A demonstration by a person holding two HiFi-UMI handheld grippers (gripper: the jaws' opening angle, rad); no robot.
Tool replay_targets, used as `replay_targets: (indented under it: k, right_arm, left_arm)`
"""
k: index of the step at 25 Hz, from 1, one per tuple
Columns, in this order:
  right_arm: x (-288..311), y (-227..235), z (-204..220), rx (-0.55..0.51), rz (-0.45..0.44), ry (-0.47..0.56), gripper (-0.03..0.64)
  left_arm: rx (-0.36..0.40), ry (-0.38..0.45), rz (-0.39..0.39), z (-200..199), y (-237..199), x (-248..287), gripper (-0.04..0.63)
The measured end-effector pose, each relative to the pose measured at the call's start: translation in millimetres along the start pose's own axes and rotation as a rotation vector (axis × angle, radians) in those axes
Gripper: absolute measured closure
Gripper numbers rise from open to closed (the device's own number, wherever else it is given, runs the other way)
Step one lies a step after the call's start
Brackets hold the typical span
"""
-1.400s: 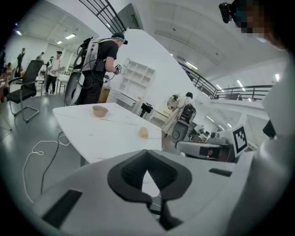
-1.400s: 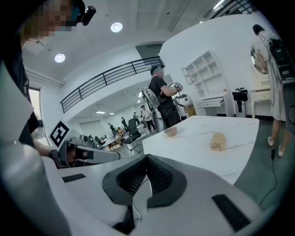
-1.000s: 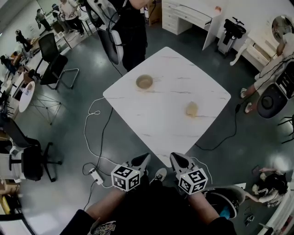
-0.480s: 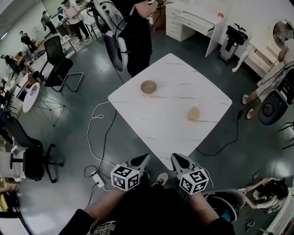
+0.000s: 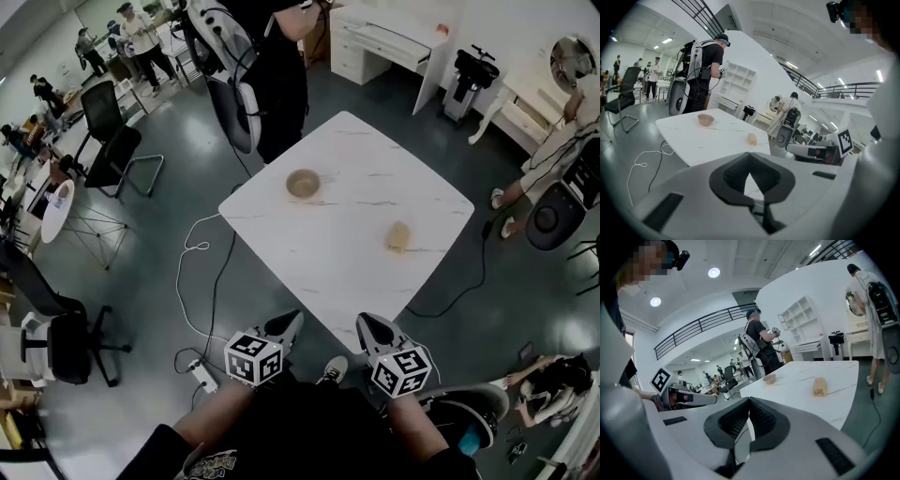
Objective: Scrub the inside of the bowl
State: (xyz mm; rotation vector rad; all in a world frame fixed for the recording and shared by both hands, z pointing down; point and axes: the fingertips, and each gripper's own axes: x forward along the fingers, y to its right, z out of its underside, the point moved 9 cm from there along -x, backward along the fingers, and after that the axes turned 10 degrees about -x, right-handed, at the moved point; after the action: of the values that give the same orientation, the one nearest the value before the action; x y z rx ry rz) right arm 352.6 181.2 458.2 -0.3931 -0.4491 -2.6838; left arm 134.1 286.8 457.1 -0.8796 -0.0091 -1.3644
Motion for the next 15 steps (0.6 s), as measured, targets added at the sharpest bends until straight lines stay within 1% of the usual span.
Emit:
replay_targets:
  k: [4,8,11,15]
  right_arm:
    - [26,-7,-3,0.007,0.066,-0.006,0.595]
    - [58,-16,-12,0.035,0.155,0.001,0.595]
    - [87,-27,-25,0.053,0.207,0.012,0.595]
    - [125,-41,-37,0.067,0.259,0.011,0.595]
  left_arm:
    - [0.025,-0.027,0.048,-23,-31,5,0.589]
    - [0.044,-0.086,0.098,-43,-69,11,0.589]
    - [0.066,-0.130,0.131,-65,-98,14,0.589]
    - [0.061,-0.148,0.166,-93,-137,19,0.589]
